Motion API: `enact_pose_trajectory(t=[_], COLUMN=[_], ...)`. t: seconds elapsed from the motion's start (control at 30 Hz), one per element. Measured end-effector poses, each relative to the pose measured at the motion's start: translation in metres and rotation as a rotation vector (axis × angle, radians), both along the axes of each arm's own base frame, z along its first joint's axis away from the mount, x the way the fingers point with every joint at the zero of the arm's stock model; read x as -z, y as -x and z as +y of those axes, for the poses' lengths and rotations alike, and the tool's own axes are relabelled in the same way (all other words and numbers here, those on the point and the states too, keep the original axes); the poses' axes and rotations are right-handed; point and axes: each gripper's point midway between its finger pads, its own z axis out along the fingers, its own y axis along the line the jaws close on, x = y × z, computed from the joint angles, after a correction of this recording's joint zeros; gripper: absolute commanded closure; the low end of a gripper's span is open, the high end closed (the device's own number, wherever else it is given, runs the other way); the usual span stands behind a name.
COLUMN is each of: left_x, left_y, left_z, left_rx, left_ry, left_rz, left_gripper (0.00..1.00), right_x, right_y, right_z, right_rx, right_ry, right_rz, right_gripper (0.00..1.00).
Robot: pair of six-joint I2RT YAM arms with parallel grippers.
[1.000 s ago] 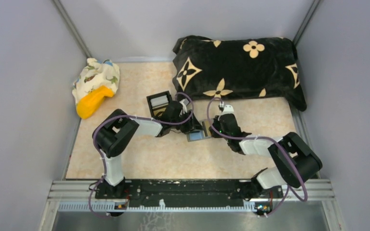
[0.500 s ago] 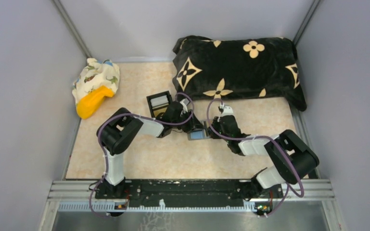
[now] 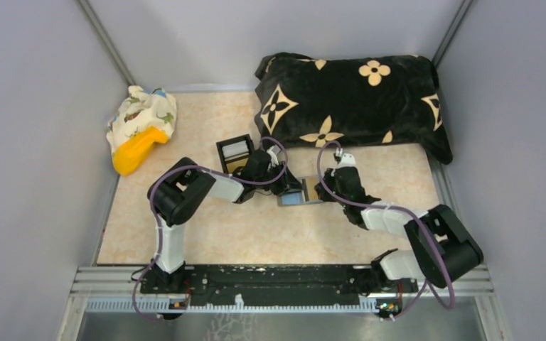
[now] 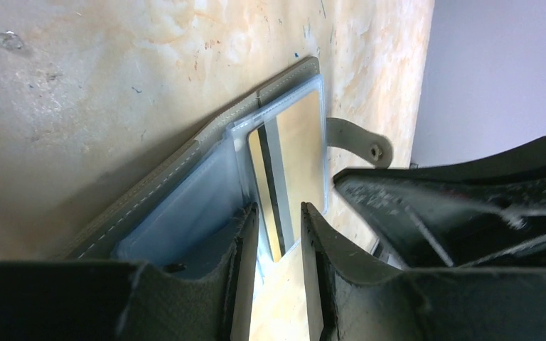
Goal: Take the credit cards out of the card holder
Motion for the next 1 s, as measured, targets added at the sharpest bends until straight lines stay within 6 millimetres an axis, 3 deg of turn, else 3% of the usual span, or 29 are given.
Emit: enact_pose_trajectory(t=[0.1, 0.23, 0.4, 0.73, 1.0], left_x=[0.000, 0.000, -0.001, -0.002, -0.001], left_y=[-0.001, -0.001, -0.001, -0.001, -0.001], left_z=[0.000, 0.000, -0.001, -0.001, -0.001], left_rx=[-0.001, -0.002, 0.000, 0.003, 0.005], left_ry=[0.007, 0.011, 0.015, 0.021, 0.021], left_rz=[0.002, 0.008, 0.009, 0.008, 0.010], left_gripper=[0.65, 0.64, 0.61, 0.62, 0.63], right_x=[-0.008, 0.001, 0.014, 0.013, 0.011], right_y=[-0.008, -0.008, -0.004, -0.009, -0.005], right_z=[-0.019, -0.032, -0.028, -0.012, -0.025], right_rx=[0.049, 0.068, 0.037, -0.014, 0.033], right_ry=[0.014, 0.050, 0.049, -0.019, 0.025], right_rz=[-0.019, 0.006, 0.046, 0.026, 0.040], right_gripper=[0.99, 0.98, 0.98, 0.99, 0.99])
